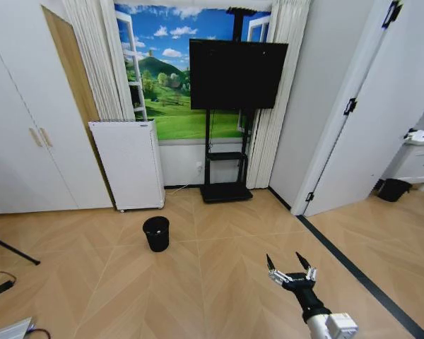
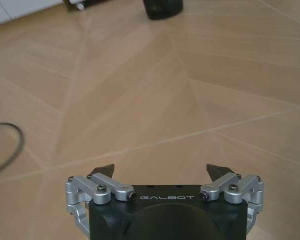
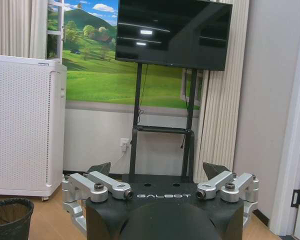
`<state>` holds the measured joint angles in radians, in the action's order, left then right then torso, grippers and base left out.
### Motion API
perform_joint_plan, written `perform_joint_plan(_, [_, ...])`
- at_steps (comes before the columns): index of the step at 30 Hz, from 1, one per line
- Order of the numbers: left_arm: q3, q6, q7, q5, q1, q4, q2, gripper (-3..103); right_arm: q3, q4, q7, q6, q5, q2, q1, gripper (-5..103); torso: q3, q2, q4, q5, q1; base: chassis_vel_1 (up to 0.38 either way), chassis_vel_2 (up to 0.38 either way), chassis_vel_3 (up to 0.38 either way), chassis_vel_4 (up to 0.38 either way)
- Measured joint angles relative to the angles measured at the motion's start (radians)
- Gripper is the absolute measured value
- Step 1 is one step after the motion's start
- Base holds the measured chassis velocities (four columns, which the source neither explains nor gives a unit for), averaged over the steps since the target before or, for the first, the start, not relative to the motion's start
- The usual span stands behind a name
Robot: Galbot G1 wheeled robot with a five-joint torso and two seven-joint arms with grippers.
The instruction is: Pick up the trash bin and place the garbage on the floor into it.
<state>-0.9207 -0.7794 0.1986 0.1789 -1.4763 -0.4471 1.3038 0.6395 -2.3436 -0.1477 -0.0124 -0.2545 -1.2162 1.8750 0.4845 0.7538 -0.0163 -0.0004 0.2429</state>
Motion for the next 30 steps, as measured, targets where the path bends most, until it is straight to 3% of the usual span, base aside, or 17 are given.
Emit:
perform_joint_plan(2, [-0.077,0.04,0.075,0.054,-0.013,0.058,-0.109,100,0.0,0.0,0.0,0.0,0.0,0.0,0.0,100,0.0,0.0,-0.0011,0.0021,0.0,0.0,0.0,0.0,0.0])
perform_joint_plan(6, [-0.133,0.042,0.103,0.058,-0.02,0.062,-0.151,100,0.0,0.0,0.0,0.0,0.0,0.0,0.0,100,0.0,0.0,0.0006,0.0003,0.0,0.026,0.013,-0.013,0.004])
perform_joint_plan(7, [-0.149,0.014,0.103,-0.031,-0.025,0.013,-0.15,100,0.0,0.0,0.0,0.0,0.0,0.0,0.0,100,0.0,0.0,0.0011,-0.0015,0.0,0.052,0.017,-0.003,0.007])
perform_joint_plan(9, [-0.138,0.028,0.103,-0.28,-0.082,-0.23,-0.144,100,0.0,0.0,0.0,0.0,0.0,0.0,0.0,100,0.0,0.0,0.0007,0.0006,0.0,0.0,0.0,0.0,0.0])
perform_joint_plan(10, [-0.138,0.028,0.103,-0.28,-0.082,-0.23,-0.144,100,0.0,0.0,0.0,0.0,0.0,0.0,0.0,100,0.0,0.0,0.0007,0.0006,0.0,0.0,0.0,0.0,0.0])
perform_joint_plan(11, [-0.146,0.053,0.103,-0.401,-0.099,-0.375,-0.137,100,0.0,0.0,0.0,0.0,0.0,0.0,0.0,100,0.0,0.0,0.0002,0.001,0.0,0.0,0.0,0.0,0.0])
perform_joint_plan(12, [-0.163,0.112,0.1,-0.479,-0.108,-0.496,-0.128,100,0.0,0.0,0.0,0.0,0.0,0.0,0.0,100,0.0,0.0,-0.0013,0.0007,0.0,0.0,0.0,0.0,0.0])
perform_joint_plan(13, [-0.163,0.112,0.1,-0.479,-0.108,-0.496,-0.128,100,0.0,0.0,0.0,0.0,0.0,0.0,0.0,100,0.0,0.0,-0.0013,0.0007,0.0,0.0,0.0,0.0,0.0])
perform_joint_plan(16, [-0.186,0.299,0.039,-0.675,-0.129,-0.866,-0.117,100,0.0,0.0,0.0,0.0,0.0,0.0,0.0,100,0.0,0.0,-0.0006,0.0002,0.0,0.0,0.0,0.0,0.0])
perform_joint_plan(17, [-0.188,0.384,-0.009,-0.741,-0.14,-1.01,-0.121,100,0.0,0.0,0.0,0.0,0.0,0.0,0.0,100,0.0,0.0,-0.0008,0.0007,0.0,0.0,0.0,0.0,0.0])
perform_joint_plan(18, [-0.188,0.384,-0.009,-0.741,-0.14,-1.01,-0.121,100,0.0,0.0,0.0,0.0,0.0,0.0,0.0,100,0.0,0.0,-0.0008,0.0007,0.0,0.0,0.0,0.0,0.0])
perform_joint_plan(19, [-0.189,0.464,-0.065,-0.803,-0.152,-1.15,-0.13,100,0.0,0.0,0.0,0.0,0.0,0.0,0.0,100,0.0,0.0,0.0001,0.0005,0.0,0.0,0.0,0.0,0.0])
perform_joint_plan(20, [-0.189,0.464,-0.065,-0.803,-0.152,-1.15,-0.13,100,0.0,0.0,0.0,0.0,0.0,0.0,0.0,100,0.0,0.0,0.0001,0.0005,0.0,0.0,0.0,0.0,0.0])
perform_joint_plan(23, [-0.193,0.648,-0.188,-0.918,-0.158,-1.549,-0.183,100,0.0,0.0,0.0,0.0,0.0,0.0,0.0,100,0.0,0.0,-0.0006,0.0016,0.0,0.0,0.0,0.0,0.0])
perform_joint_plan(24, [-0.193,0.648,-0.188,-0.918,-0.158,-1.549,-0.183,100,0.0,0.0,0.0,0.0,0.0,0.0,0.0,100,0.0,0.0,-0.0006,0.0016,0.0,0.0,0.0,0.0,0.0])
perform_joint_plan(26, [-0.173,0.739,-0.243,-0.952,-0.16,-1.723,-0.223,100,0.0,0.0,0.0,0.0,0.0,0.0,0.0,100,0.0,0.0,-0.0002,0.0003,0.0,0.0,0.0,0.0,0.0])
perform_joint_plan(30, [-0.141,0.798,-0.27,-0.905,-0.159,-1.798,-0.25,100,0.0,0.0,0.0,0.0,0.0,0.0,0.0,100,0.0,0.0,-0.0002,0.0003,0.0,0.0,0.0,0.0,0.0])
